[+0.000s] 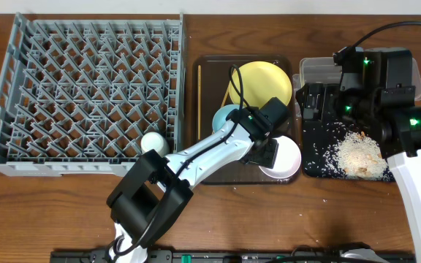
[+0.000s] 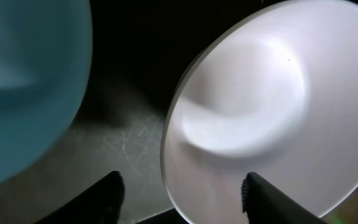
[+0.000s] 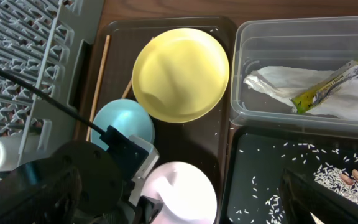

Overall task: Sort waste into correct bins and load items into the dishwasher
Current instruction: 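Reach the left gripper to the pink bowl and grasp its rim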

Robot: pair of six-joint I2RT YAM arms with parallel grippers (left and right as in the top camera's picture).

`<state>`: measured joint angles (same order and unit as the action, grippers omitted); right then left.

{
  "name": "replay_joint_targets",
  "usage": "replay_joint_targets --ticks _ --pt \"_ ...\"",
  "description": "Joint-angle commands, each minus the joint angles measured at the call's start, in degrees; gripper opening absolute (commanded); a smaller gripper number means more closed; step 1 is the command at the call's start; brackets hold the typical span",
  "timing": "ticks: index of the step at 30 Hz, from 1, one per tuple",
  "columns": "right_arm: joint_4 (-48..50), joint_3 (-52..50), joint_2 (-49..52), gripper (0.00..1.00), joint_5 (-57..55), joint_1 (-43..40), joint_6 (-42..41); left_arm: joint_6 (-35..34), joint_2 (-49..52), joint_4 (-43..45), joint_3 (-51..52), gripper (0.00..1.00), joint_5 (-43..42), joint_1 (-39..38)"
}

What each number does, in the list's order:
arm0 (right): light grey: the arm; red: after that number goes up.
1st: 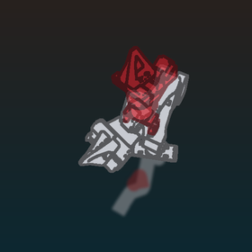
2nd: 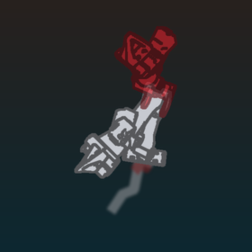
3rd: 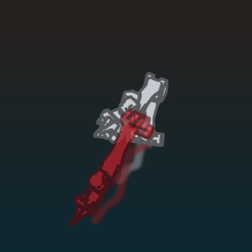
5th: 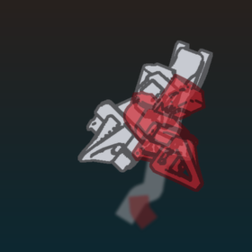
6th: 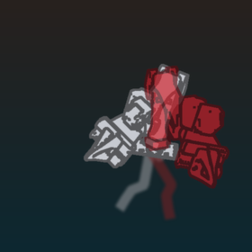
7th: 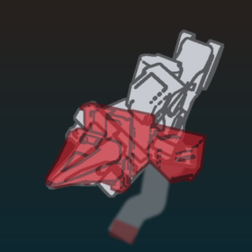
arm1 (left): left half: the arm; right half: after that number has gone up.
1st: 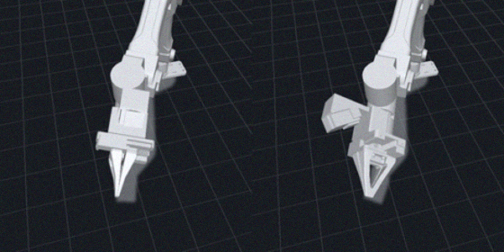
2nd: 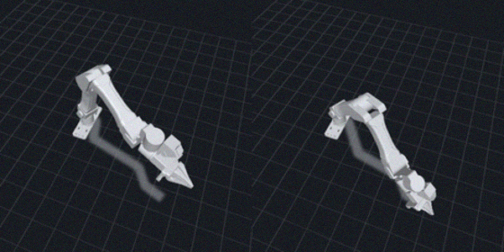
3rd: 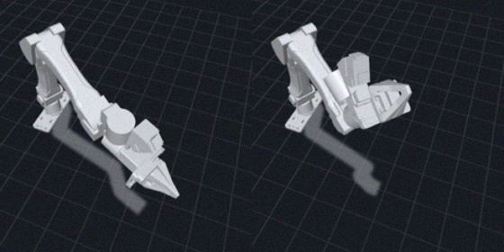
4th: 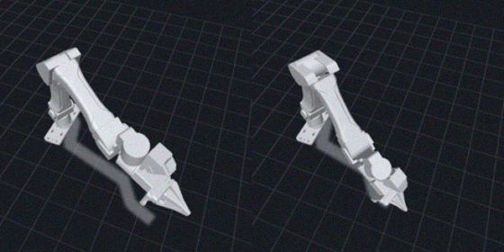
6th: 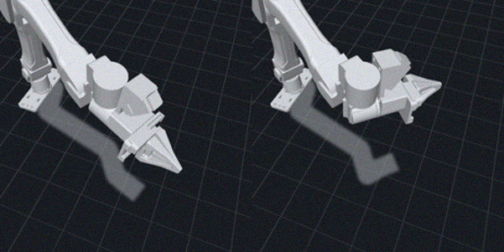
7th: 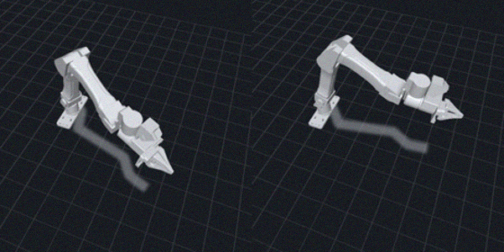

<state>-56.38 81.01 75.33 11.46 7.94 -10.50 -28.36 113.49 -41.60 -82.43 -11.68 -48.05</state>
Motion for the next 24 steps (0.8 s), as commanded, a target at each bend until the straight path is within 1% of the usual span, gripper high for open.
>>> replay_joint_targets --ticks 1,4,13,16,21,22,24 --pt "-0.2 0.6 0.2 0.99 -0.7 -1.0 -0.8 -0.4 -0.3 0.2 -0.1 0.58 0.3 0.2" --pt "-0.2 0.6 0.3 0.99 -0.7 -1.0 -0.8 -0.5 -0.1 1.0 0.0 0.54 0.3 0.2" --pt "-0.2 0.6 0.4 0.99 -0.7 -1.0 -0.8 -2.4 1.6 1.5 0.0 0.53 0.3 0.2" --pt "-0.2 0.6 0.4 0.99 -0.7 -1.0 -0.8 -2.4 2.1 2.0 0.0 0.49 0.1 0.2" --pt "-0.2 0.6 0.4 0.99 -0.7 -1.0 -0.8 -2.4 3.0 2.3 0.0 0.48 -1.4 0.5" --pt "-0.2 0.5 0.4 0.99 -0.7 -1.0 -0.8 -2.4 3.0 2.3 0.0 0.47 -1.4 0.6" --pt "-0.2 0.5 0.4 0.99 -0.7 -1.0 -0.8 -2.4 3.0 2.3 0.0 0.41 -1.6 0.8"
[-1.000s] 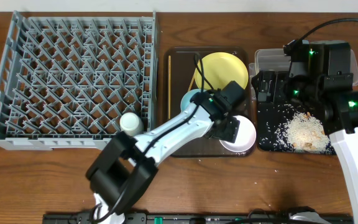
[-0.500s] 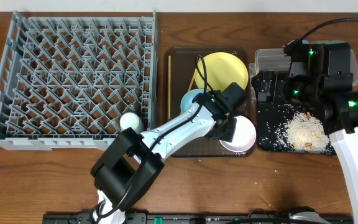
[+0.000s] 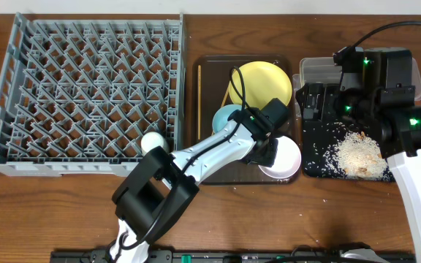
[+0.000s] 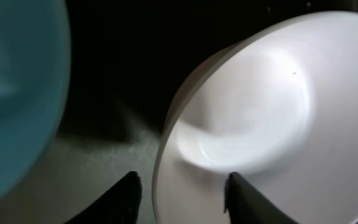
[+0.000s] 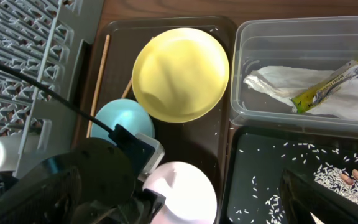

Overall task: Sort waste into correct bins and load items into the dishwasher
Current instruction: 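Reach the left gripper to the pink bowl and grasp its rim, then lift the pink bowl and carry it to the rack's back edge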

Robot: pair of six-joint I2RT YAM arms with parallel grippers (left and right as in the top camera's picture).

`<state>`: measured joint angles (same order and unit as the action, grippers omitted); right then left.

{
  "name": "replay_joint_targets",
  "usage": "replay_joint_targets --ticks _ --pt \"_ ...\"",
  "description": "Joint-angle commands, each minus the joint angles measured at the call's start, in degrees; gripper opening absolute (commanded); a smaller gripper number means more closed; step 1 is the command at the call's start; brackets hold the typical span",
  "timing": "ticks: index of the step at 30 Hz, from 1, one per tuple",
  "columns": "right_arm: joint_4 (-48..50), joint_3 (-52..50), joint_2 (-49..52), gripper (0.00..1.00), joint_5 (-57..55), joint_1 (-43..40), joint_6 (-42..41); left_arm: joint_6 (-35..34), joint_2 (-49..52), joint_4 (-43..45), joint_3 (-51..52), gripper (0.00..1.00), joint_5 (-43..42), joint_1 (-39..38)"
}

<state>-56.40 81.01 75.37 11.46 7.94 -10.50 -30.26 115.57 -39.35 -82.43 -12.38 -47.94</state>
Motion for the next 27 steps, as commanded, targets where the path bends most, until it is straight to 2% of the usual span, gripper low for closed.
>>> replay_joint_targets --ticks 1,4,5,6,12,18,23,27 --pt "-0.2 0.5 0.4 0.99 -0.7 -1.0 -0.8 -0.5 0.9 0.0 0.0 0.36 -0.9 0.7" --pt "-0.2 0.5 0.4 0.99 -0.7 -1.0 -0.8 -0.5 0.9 0.0 0.0 0.19 -0.9 0.8" --pt "-0.2 0.5 0.4 0.99 -0.7 -1.0 -0.8 -0.5 0.9 -0.2 -0.1 0.10 -0.9 1.0" --pt "-0.2 0.5 0.4 0.99 -0.7 -1.0 -0.8 -0.5 0.9 -0.3 -0.1 0.08 -1.1 1.2" --pt "-0.2 0.5 0.4 0.99 -0.7 -1.0 -0.8 -0.4 -2.0 -2.1 -0.1 0.07 -1.9 2.4" --pt "0.2 0.5 0.4 0.99 -0.7 -1.0 -0.8 -0.4 -9.7 -3.1 -0.1 0.08 -0.6 2.4" --pt "0.2 0.5 0.4 0.99 -1.0 -1.0 -0.8 -0.4 -17.1 -6.2 -0.1 0.07 10.4 2.4" --pt "0.2 0.5 0.4 0.99 -1.2 -1.0 -0.8 -0.4 -21.6 -9.3 -0.1 0.08 25.4 2.4"
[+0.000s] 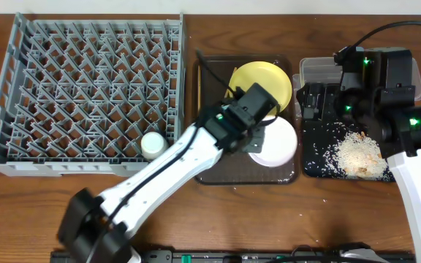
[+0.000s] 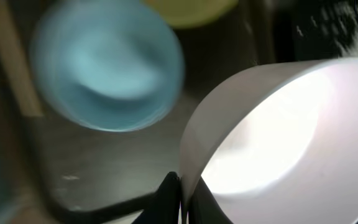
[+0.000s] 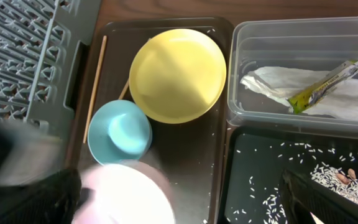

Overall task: Sort waste into correct bins and load items into the dishwasher
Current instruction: 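Lift the pink bowl and carry it to the rack's back edge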

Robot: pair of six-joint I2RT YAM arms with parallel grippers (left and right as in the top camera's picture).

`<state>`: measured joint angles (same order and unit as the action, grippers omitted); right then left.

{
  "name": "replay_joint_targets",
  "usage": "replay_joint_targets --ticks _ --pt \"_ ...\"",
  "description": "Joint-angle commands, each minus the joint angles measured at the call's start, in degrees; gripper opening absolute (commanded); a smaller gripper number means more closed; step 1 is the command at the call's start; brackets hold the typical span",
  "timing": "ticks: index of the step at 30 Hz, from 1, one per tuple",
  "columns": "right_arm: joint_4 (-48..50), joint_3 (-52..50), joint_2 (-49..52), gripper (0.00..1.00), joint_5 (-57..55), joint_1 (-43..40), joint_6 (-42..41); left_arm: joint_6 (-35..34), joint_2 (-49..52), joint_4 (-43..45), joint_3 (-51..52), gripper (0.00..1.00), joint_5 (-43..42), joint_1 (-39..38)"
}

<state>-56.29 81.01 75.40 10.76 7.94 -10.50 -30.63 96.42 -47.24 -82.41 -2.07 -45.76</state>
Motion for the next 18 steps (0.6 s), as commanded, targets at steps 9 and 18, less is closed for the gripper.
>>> replay_joint_targets --ticks 9,18 --pt "-0.1 0.5 0.4 0.99 -0.4 -1.0 -0.8 1.0 -3.7 -2.2 -0.1 0.08 41.4 2.6" --pt "-0.1 0.5 0.4 0.99 -0.2 -1.0 -0.8 10.0 -3.7 7.2 -0.1 0.07 53.9 10.1"
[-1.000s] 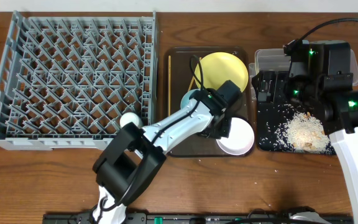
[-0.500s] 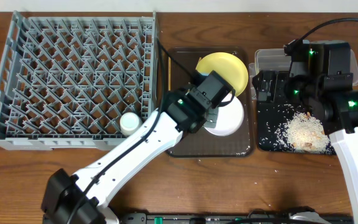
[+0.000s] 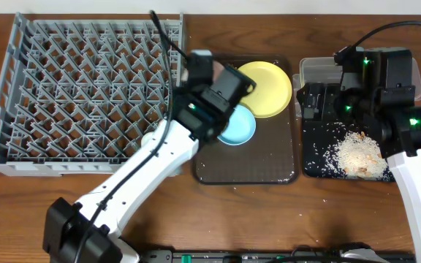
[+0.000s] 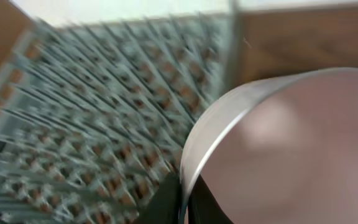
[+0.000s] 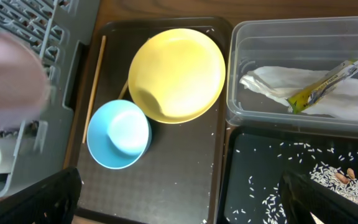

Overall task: Sort waste into correct bins and load items into the dishwasher
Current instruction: 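Lift the pink bowl and carry it to the rack's back edge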

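Note:
My left gripper (image 4: 185, 198) is shut on the rim of the white bowl (image 4: 278, 143), holding it tilted above the right edge of the grey dishwasher rack (image 3: 86, 88). Overhead, the white bowl (image 3: 202, 69) shows just beyond the left wrist. A blue bowl (image 5: 118, 134) and a yellow plate (image 5: 176, 74) lie on the dark tray (image 3: 243, 164). A chopstick (image 5: 94, 87) lies along the tray's left side. My right gripper (image 5: 185, 208) hangs open over the boundary of tray and bins, holding nothing.
A clear bin (image 5: 303, 81) at the right holds a crumpled tissue and a green wrapper. In front of it a black bin (image 3: 342, 157) holds rice and food scraps. A white cup stands in the rack's near right corner.
My left gripper has carried the white bowl from above the tray's right part to above the rack's right edge. The blue bowl is uncovered. The right arm has not moved.
First my left gripper stood open around the white bowl's rim on the tray. Then its fingers were closer on the rim. Later it held the bowl lifted over the tray, and now the bowl is at the rack.

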Robot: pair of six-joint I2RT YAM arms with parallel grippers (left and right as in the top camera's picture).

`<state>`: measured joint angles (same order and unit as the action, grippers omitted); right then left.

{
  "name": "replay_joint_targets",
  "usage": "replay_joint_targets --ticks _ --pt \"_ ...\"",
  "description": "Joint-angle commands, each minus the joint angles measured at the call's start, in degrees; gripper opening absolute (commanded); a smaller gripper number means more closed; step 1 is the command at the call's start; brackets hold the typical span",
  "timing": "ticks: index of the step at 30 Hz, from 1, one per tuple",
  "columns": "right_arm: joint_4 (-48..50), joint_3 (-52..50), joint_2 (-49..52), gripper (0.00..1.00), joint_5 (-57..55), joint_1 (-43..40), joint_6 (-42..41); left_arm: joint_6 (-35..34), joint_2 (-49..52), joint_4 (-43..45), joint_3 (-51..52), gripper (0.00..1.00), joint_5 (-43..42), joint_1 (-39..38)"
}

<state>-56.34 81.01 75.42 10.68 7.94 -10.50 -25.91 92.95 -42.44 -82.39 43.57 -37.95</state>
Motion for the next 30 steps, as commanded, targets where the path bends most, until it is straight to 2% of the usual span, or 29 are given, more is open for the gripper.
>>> replay_joint_targets --ticks 1,10,13,18,24,30 --pt "-0.1 0.5 0.3 0.99 -0.1 -1.0 -0.8 8.2 0.0 5.2 -0.1 0.07 9.7 3.6" --pt "-0.1 0.5 0.3 0.99 -0.1 -1.0 -0.8 31.3 3.8 28.9 -0.1 0.08 13.6 10.2" --pt "-0.1 0.5 0.3 0.99 -0.1 -1.0 -0.8 40.6 7.1 39.1 -0.1 0.07 13.6 12.7" --pt "-0.1 0.5 0.3 0.99 -0.1 -1.0 -0.8 52.0 13.6 53.5 -0.1 0.07 13.6 16.2" --pt "-0.1 0.5 0.3 0.99 -0.1 -1.0 -0.8 61.6 20.7 67.9 -0.1 0.08 13.5 19.9" --pt "-0.1 0.5 0.3 0.99 -0.1 -1.0 -0.8 64.9 25.7 74.9 -0.1 0.07 11.3 22.6"
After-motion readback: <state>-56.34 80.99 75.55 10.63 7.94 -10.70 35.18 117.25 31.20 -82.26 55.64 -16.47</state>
